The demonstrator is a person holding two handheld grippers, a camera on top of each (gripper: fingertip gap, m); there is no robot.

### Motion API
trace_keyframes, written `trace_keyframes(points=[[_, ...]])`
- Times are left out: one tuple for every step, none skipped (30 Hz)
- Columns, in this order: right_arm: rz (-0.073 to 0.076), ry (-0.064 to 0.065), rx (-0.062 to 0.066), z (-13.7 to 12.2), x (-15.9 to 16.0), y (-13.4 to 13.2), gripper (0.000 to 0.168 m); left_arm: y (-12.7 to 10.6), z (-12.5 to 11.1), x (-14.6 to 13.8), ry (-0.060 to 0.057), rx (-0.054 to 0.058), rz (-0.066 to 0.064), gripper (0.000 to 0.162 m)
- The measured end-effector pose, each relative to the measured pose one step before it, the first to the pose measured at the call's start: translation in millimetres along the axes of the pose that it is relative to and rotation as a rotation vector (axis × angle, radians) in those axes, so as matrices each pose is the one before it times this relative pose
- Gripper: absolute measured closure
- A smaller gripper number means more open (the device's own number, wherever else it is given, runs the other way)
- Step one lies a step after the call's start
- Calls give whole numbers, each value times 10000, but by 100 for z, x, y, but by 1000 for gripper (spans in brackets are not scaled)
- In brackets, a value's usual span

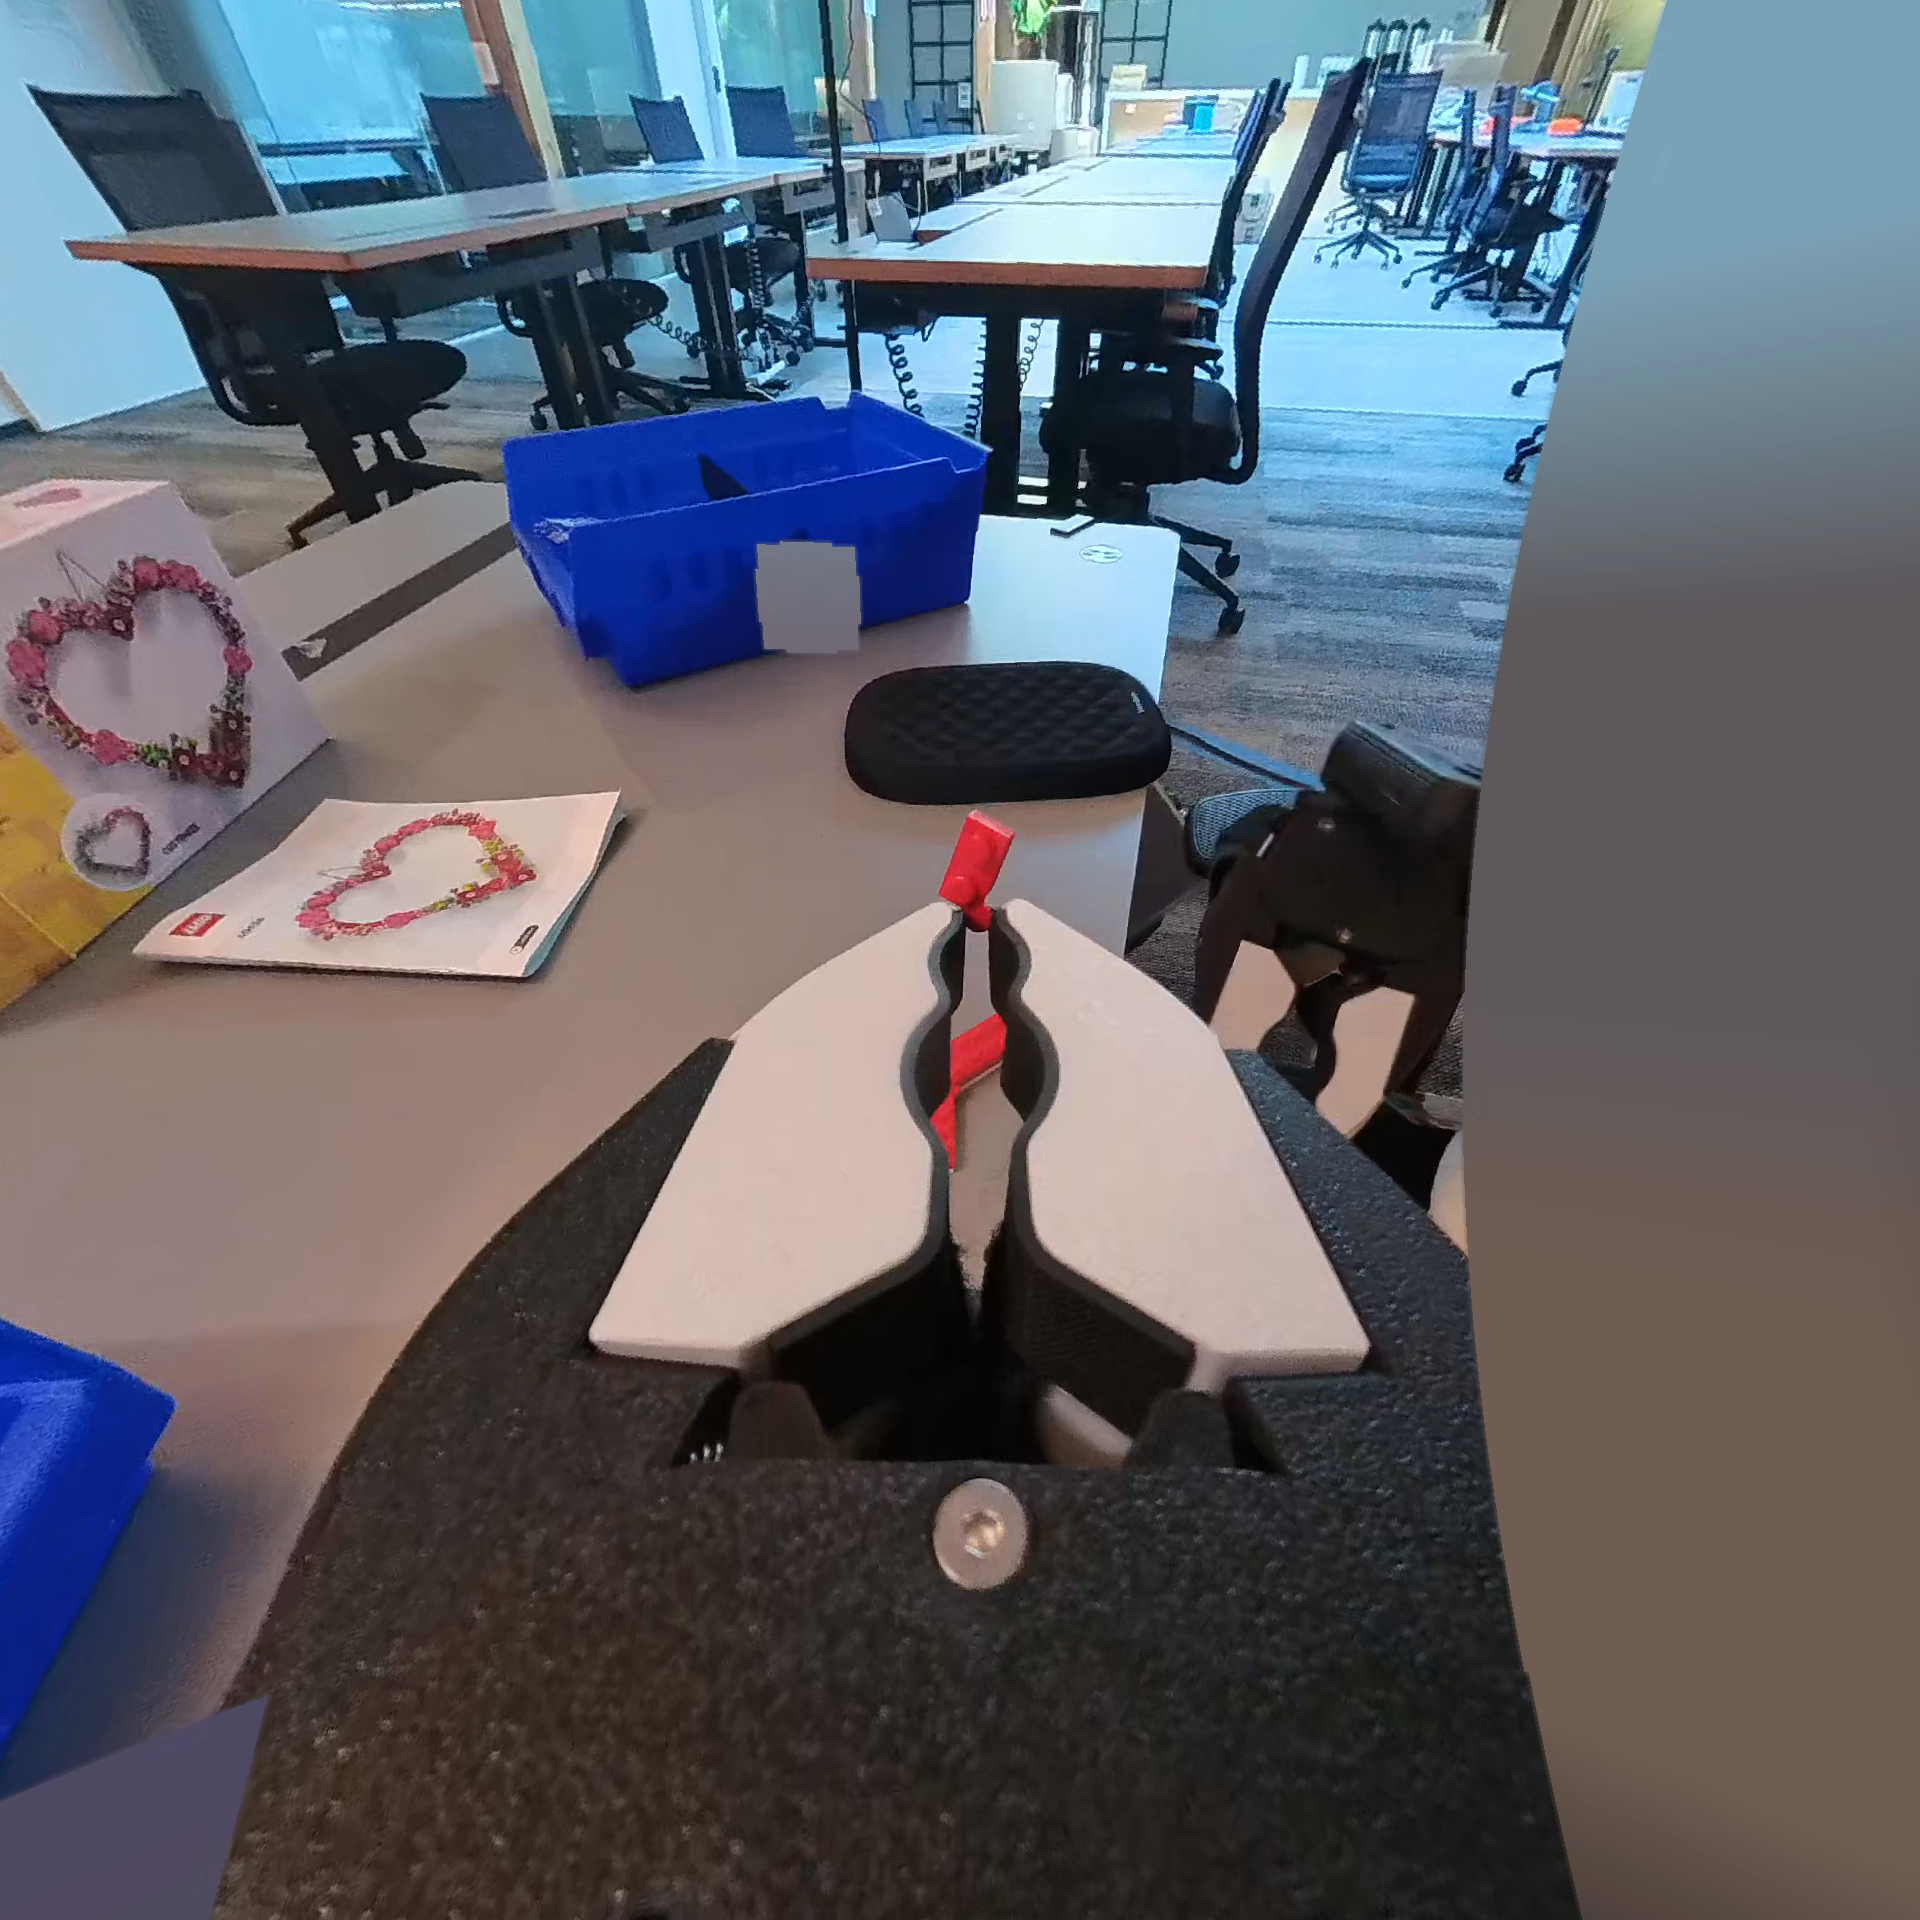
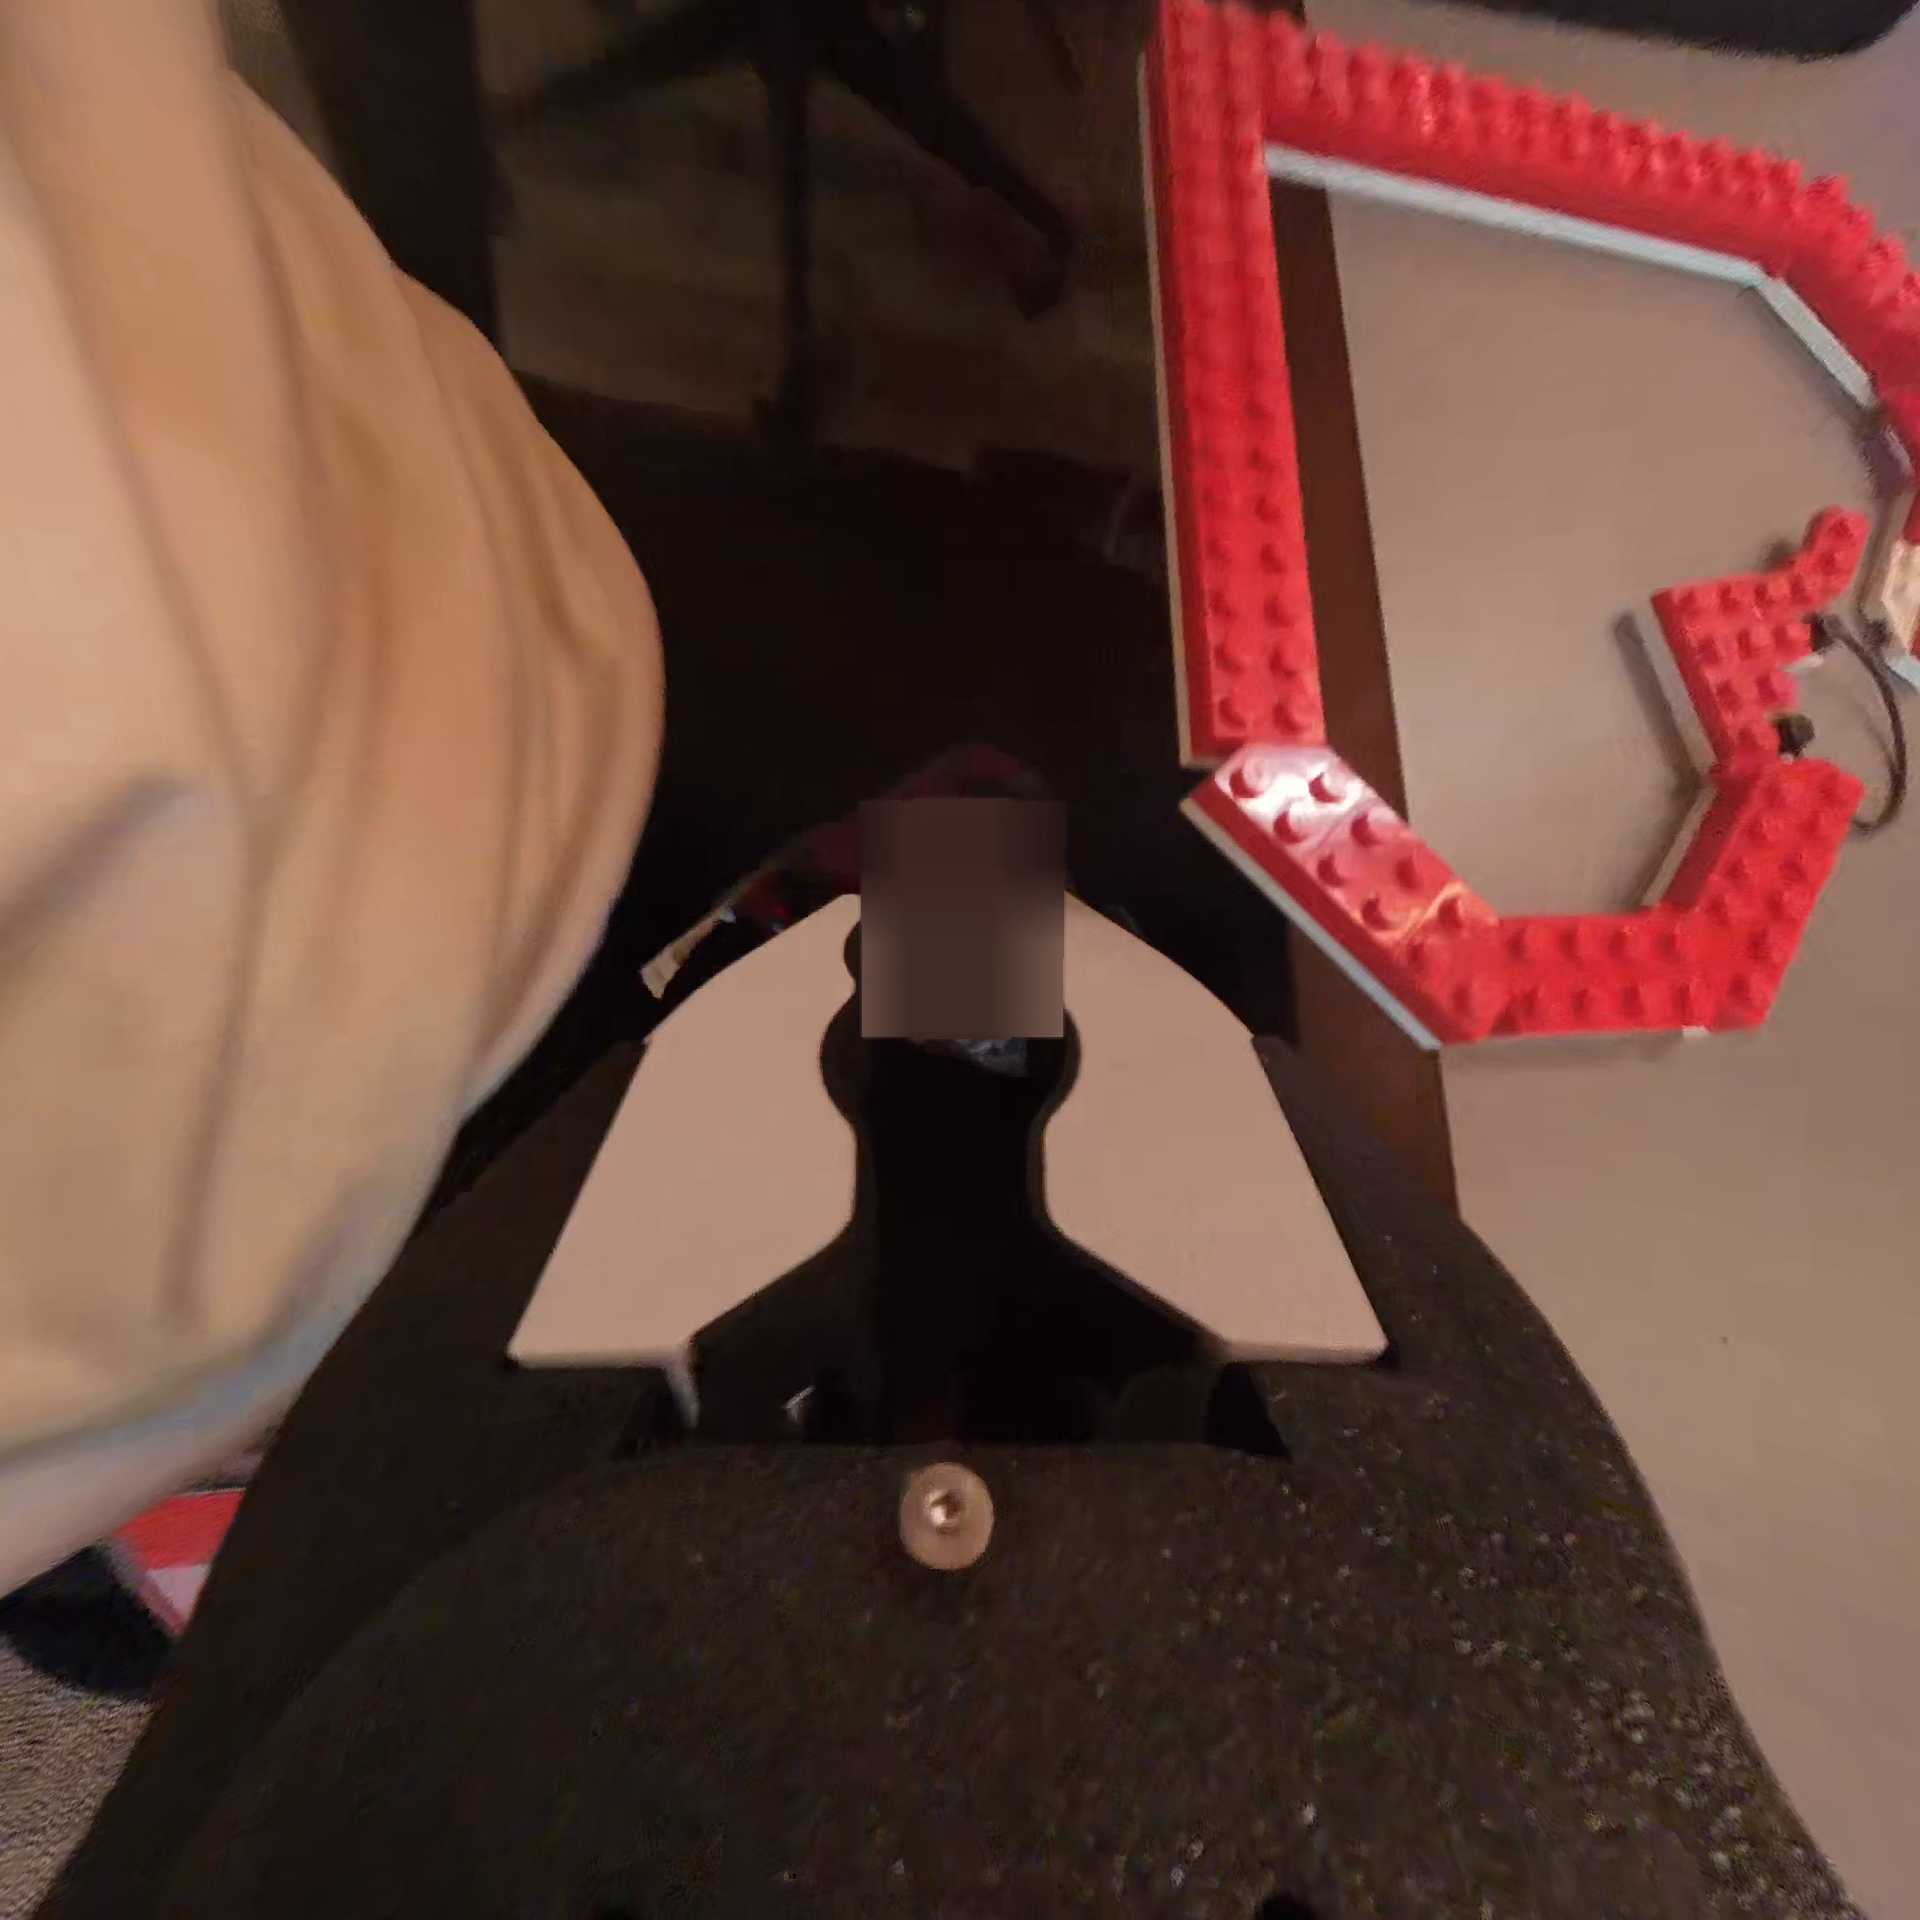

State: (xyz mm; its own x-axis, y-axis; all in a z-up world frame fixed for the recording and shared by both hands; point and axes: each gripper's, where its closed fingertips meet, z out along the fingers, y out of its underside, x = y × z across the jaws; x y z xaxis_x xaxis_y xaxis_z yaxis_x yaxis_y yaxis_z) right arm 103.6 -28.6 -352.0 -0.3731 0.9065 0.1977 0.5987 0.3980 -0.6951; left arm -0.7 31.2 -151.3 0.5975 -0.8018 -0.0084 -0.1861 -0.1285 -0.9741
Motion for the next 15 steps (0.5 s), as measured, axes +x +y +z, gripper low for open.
trace_keyframes(points=[[-78, 186, -133, -46, 115, 254, 139, -12, 22, 77, -11, -22, 43, 158], [15, 39, 89, -165, -3, -161, 139, -18, 48, 88, 17, -4, 18, 158], [64, 64, 273, -252, 104, -461, 139, -4, 44, 125, 62, -6, 7, 158], [29, 64, 260, -291, 159, -429, 139, 50, 48, 76, 41, -27, 15, 158], [-77, 62, 133, -399, 224, -313, 139, 133, 60, 148, 96, -67, 47, 158], [-225, 30, 266, -631, 215, -684, 141, 208, 95, 261, 174, -69, 66, 158], [-290, -65, 630, -919, 161, -1488, 145, 247, 192, 237, 175, -63, 21, 158], [-187, 154, 889, -1057, 648, -2190, 151, 278, 293, 190, 166, -96, -40, 158], [20, 562, 894, -976, 1488, -2406, 153, 247, 357, 242, 218, -78, -63, 158], [105, 562, 722, -702, 1678, -2238, 153, 189, 360, 347, 277, -40, -70, 158], [48, 356, 542, -375, 1415, -1934, 151, 170, 326, 413, 300, -44, -57, 158], [-87, 229, 364, -88, 1131, -1579, 149, 181, 288, 304, 210, -63, -52, 158], [-286, 219, 180, 85, 995, -1193, 149, 208, 244, 295, 199, -85, -27, 158], [-501, 158, 28, 230, 761, -831, 150, 125, 229, 288, 188, -53, -30, 158], [-648, -5, -84, 342, 428, -525, 151, 87, 212, 297, 192, -33, -28, 158]])
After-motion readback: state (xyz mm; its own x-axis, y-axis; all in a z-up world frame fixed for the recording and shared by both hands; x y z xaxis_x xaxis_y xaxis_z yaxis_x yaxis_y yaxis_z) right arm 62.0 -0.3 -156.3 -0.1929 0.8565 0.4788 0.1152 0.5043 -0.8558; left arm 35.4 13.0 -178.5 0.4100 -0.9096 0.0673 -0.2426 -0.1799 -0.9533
